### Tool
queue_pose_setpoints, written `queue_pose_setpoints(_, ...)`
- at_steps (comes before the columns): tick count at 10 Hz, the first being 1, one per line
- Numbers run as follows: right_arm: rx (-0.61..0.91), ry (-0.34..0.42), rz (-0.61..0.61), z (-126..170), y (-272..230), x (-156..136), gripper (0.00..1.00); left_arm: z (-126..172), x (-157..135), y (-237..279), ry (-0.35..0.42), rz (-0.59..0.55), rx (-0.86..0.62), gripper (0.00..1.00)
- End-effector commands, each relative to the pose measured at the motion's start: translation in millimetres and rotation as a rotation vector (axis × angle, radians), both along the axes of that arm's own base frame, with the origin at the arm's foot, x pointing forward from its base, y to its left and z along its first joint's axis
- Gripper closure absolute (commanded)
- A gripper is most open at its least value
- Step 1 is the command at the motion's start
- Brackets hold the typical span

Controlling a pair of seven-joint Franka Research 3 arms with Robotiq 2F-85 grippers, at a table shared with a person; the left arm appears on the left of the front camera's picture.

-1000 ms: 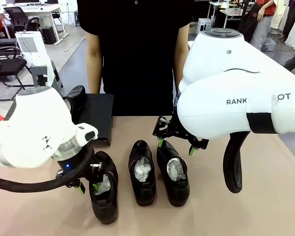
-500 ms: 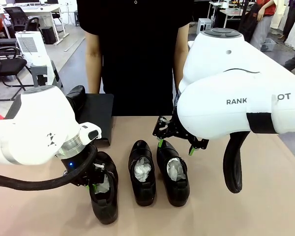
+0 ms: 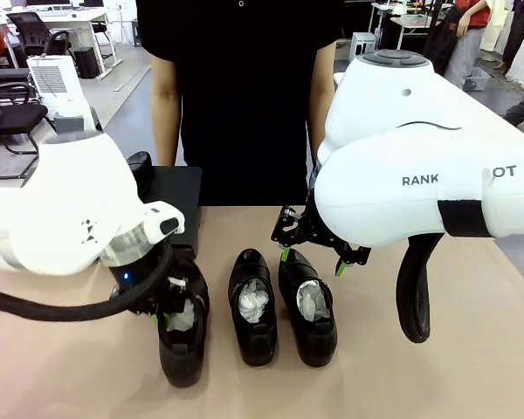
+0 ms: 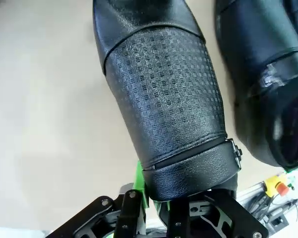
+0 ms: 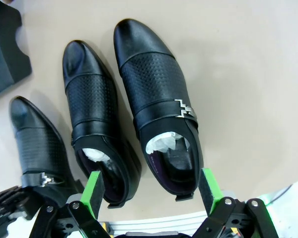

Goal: Organize the shoes by placing them on the stand.
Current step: Place the Shoe from the middle of the table onto the Shoes Stand.

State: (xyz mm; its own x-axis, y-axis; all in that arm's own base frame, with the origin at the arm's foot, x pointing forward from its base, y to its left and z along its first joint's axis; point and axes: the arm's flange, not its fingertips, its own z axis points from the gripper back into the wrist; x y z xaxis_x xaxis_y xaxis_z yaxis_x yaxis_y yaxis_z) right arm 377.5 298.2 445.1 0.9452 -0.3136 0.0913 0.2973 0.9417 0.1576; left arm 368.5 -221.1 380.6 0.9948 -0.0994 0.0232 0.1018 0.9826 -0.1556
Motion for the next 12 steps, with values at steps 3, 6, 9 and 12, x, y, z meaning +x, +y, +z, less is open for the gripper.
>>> queue_pose_setpoints(3,-0.011,-0.002,0.018,3,0,5,0.0,67,24,7,-0.182,-0.08,0.124,1.0)
queue_pose_setpoints(6,-0.011,-0.002,0.018,3,0,5,0.0,100,70,33,-0.297,-0.089,0.103,1.0)
queue_pose_setpoints(9,-0.011,-0.002,0.018,3,0,5,0.0,94,54,32,-0.252,-0.072,0.127,1.0)
queue_pose_setpoints(12,-0.011,-0.002,0.018,3,0,5,0.0,100,79,39,-0.304,-0.092,0.101,1.0)
